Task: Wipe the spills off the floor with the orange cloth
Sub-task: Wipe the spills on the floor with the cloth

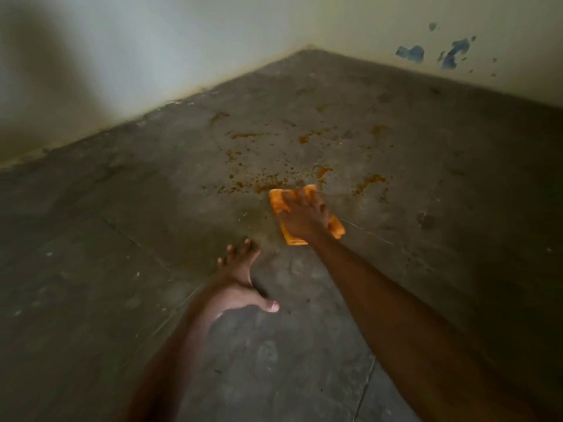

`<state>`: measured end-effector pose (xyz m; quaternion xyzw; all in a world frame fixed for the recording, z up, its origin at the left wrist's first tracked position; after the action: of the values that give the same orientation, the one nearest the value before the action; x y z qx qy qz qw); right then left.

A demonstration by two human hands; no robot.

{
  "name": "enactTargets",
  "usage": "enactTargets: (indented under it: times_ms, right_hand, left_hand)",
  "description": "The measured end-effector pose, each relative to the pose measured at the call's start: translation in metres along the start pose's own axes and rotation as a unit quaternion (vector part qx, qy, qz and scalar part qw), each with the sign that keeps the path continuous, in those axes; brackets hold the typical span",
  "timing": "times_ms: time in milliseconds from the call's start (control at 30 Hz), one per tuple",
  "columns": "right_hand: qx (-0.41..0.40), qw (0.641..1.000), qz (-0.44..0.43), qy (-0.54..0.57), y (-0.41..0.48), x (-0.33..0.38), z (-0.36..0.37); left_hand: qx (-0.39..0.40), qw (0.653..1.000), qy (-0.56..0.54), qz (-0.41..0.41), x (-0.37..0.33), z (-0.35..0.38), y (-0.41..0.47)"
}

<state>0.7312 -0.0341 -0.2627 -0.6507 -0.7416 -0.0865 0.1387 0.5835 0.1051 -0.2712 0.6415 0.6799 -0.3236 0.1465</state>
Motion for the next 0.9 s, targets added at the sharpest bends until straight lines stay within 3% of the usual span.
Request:
enactTargets:
  times_ms: [67, 100, 167, 200, 267, 333, 433, 500, 633, 767, 833, 900]
  right_hand:
    - [0.024, 0.995, -0.098, -0.021, -0.019, 0.059, 0.026]
    - [0.017, 0.990, -0.133, -0.037, -0.039, 0.077, 0.034]
    - [-0.013, 0.984, -0.171, -0.043, -0.083, 0.087, 0.039]
    - [-0.018, 0.981, -0.190, -0.031, -0.101, 0.083, 0.039]
    - [-0.009, 0.975, -0.219, -0.034, -0.118, 0.060, 0.033]
    - [-0.008, 0.980, -0.187, -0.063, -0.092, 0.035, 0.030]
    - [-0.038, 0.995, -0.069, -0.062, -0.011, 0.031, 0.021]
    - [-0.037, 0.999, -0.031, -0.026, 0.037, 0.064, 0.025]
    - [-0.018, 0.992, -0.124, -0.019, 0.038, 0.158, 0.052]
    - [-0.005, 0.966, -0.257, -0.014, -0.035, 0.149, 0.058]
    - [-0.010, 0.976, -0.216, -0.032, -0.008, 0.123, 0.050]
    - [-0.011, 0.992, -0.122, -0.038, 0.052, 0.121, 0.043]
  left_hand:
    - [-0.005, 0.984, -0.166, -0.056, 0.013, -0.025, -0.007]
    - [-0.050, 0.977, -0.194, -0.078, 0.027, -0.044, -0.012]
    - [-0.168, 0.976, -0.069, -0.118, 0.061, -0.089, -0.024]
    - [-0.180, 0.975, 0.030, -0.126, 0.078, -0.101, -0.027]
    - [-0.083, 0.975, 0.136, -0.152, 0.104, -0.093, -0.031]
    - [-0.023, 0.976, 0.151, -0.157, 0.118, -0.078, -0.030]
    - [-0.051, 0.976, 0.156, -0.145, 0.117, -0.077, -0.028]
    - [-0.056, 0.976, 0.156, -0.144, 0.115, -0.080, -0.027]
    - [-0.049, 0.974, 0.166, -0.149, 0.114, -0.081, -0.024]
    - [-0.030, 0.975, 0.160, -0.150, 0.115, -0.085, -0.023]
    - [-0.020, 0.976, 0.151, -0.156, 0.115, -0.086, -0.022]
    - [-0.008, 0.975, 0.149, -0.162, 0.113, -0.086, -0.020]
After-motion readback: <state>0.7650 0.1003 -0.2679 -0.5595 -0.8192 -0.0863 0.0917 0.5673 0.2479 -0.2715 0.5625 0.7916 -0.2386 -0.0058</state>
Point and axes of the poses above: each hand's wrist, its own y-axis towards the middle knuckle, its own z-axis out of the palm, x = y × z, the point moved 8 cm from there along y, towards the middle knuckle, and after that the axes turned 6 degrees about -x, right-handed, at the moved point
